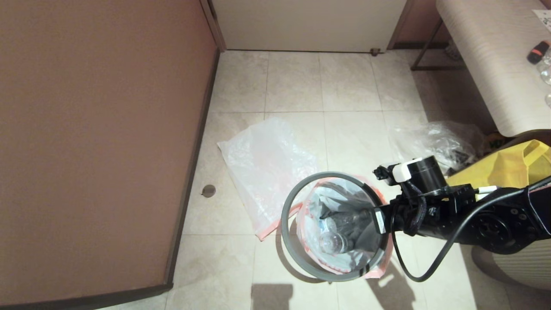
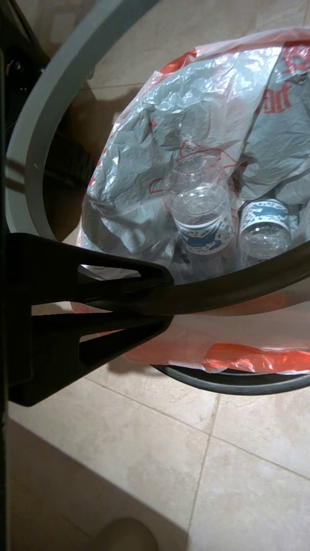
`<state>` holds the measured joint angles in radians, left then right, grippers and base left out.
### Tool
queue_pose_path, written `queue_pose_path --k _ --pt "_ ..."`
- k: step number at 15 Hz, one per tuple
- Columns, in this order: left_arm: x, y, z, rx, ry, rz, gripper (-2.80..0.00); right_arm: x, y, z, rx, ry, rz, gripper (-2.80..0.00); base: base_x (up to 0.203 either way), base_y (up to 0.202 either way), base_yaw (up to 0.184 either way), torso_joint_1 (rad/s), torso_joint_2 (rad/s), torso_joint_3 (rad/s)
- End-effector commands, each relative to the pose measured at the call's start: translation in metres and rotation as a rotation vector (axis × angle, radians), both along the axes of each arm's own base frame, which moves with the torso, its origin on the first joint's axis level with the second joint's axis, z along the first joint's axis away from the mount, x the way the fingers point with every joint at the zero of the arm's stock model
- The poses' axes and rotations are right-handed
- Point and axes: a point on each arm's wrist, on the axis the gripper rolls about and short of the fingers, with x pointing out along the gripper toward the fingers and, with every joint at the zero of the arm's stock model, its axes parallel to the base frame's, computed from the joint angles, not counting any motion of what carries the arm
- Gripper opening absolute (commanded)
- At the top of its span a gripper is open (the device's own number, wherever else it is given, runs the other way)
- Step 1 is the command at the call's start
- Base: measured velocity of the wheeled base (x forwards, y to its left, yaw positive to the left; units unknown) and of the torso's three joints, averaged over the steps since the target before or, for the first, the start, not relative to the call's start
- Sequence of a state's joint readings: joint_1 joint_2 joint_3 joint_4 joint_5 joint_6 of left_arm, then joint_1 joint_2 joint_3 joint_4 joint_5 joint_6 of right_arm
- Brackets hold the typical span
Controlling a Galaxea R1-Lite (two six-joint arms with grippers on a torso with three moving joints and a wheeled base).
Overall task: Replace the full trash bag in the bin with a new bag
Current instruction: Place the trash can ring on the floor, then place the trash bag on the floor
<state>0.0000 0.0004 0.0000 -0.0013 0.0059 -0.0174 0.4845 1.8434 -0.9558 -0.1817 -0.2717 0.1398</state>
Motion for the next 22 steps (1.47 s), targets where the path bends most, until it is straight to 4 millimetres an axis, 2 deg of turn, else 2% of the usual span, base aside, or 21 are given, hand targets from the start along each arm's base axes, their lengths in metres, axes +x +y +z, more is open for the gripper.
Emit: queue_pose_path --k 1,2,5,7,12,14,16,19,22 --pt "0.000 0.000 0.000 -0.001 -0.001 0.002 -2.80 0.001 -0.004 -0.005 -0.009 0.012 -0.014 -2.80 0.000 0.000 0.000 0.000 0.00 0.000" --pt "0.000 0.000 0.000 0.000 -0.001 0.001 -2.80 0.004 -0.008 -0.006 -0.009 0.006 -0.032 0.00 0.000 0.000 0.000 0.000 0.00 0.000" --pt "0.000 0.000 0.000 -0.001 0.001 0.000 -2.80 0.021 -0.025 -0.021 -0.032 0.011 -0.118 0.00 0.000 0.000 0.000 0.000 0.00 0.000" --pt "0.000 0.000 0.000 0.000 -0.001 0.001 -2.80 0.021 -0.030 -0.028 -0.037 0.031 -0.135 0.00 0.000 0.000 0.000 0.000 0.00 0.000" --pt "0.000 0.000 0.000 -0.001 -0.001 0.000 -2.80 0.000 -0.016 0.001 0.033 -0.046 -0.091 0.00 0.000 0.000 0.000 0.000 0.00 0.000" --pt "0.000 0.000 0.000 -0.001 -0.001 0.000 -2.80 -0.016 -0.014 0.023 0.086 -0.095 -0.067 0.00 0.000 0.000 0.000 0.000 0.00 0.000" --pt "0.000 0.000 0.000 -0.001 -0.001 0.002 -2.80 -0.035 -0.007 0.036 0.111 -0.117 -0.016 0.00 0.000 0.000 0.000 0.000 0.00 0.000" --pt "0.000 0.000 0.000 0.000 -0.001 0.000 -2.80 -0.044 0.005 0.034 0.099 -0.092 0.033 0.00 0.000 0.000 0.000 0.000 0.00 0.000" --pt "0.000 0.000 0.000 -0.001 -0.001 0.001 -2.80 -0.036 0.009 0.017 0.041 -0.060 -0.005 0.00 0.000 0.000 0.000 0.000 0.00 0.000"
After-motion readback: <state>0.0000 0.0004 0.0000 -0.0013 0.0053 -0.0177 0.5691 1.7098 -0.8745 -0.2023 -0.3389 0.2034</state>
